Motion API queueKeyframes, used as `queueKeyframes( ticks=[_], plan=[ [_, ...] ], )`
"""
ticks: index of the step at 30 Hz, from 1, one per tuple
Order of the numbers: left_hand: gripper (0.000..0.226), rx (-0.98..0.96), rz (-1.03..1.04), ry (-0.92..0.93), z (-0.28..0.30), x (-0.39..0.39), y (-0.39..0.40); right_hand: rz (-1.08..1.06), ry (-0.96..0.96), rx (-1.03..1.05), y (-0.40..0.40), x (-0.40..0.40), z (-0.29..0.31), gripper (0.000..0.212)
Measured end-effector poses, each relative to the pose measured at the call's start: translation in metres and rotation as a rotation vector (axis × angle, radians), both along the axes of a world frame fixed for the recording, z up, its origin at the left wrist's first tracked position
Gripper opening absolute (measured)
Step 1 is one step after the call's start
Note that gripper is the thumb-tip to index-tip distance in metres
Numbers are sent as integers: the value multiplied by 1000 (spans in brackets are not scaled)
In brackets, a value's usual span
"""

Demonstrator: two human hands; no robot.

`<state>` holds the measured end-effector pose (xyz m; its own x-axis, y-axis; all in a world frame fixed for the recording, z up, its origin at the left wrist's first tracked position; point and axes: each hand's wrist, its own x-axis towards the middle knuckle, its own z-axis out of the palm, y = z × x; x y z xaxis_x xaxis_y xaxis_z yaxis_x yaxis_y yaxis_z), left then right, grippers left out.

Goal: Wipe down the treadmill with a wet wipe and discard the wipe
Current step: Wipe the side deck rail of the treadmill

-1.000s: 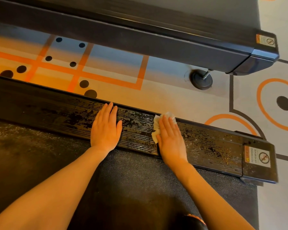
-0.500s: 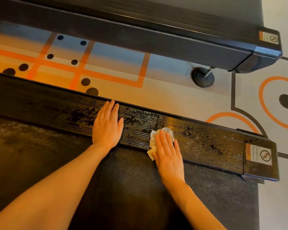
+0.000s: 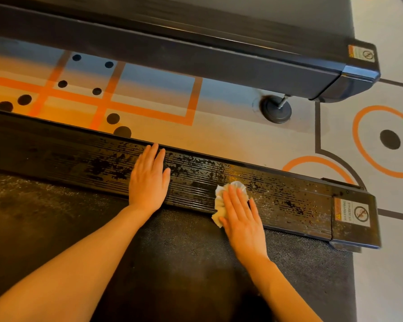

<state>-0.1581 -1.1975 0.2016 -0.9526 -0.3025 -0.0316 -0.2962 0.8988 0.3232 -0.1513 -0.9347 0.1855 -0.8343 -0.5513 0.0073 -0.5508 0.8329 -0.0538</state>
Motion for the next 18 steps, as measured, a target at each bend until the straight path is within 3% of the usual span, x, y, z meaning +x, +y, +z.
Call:
queueKeyframes(
  ticks=[8, 14, 18],
  plan=[
    [54, 46, -241, 31, 6, -27, 62, -48, -85, 9, 15, -17, 6, 64],
    [61, -46, -274, -65, -3, -28, 69, -160, -156, 9, -4, -55, 12, 66],
    [63, -75, -268, -76, -1, -26, 71, -198, -123, -5, 1, -33, 13, 62]
  ],
)
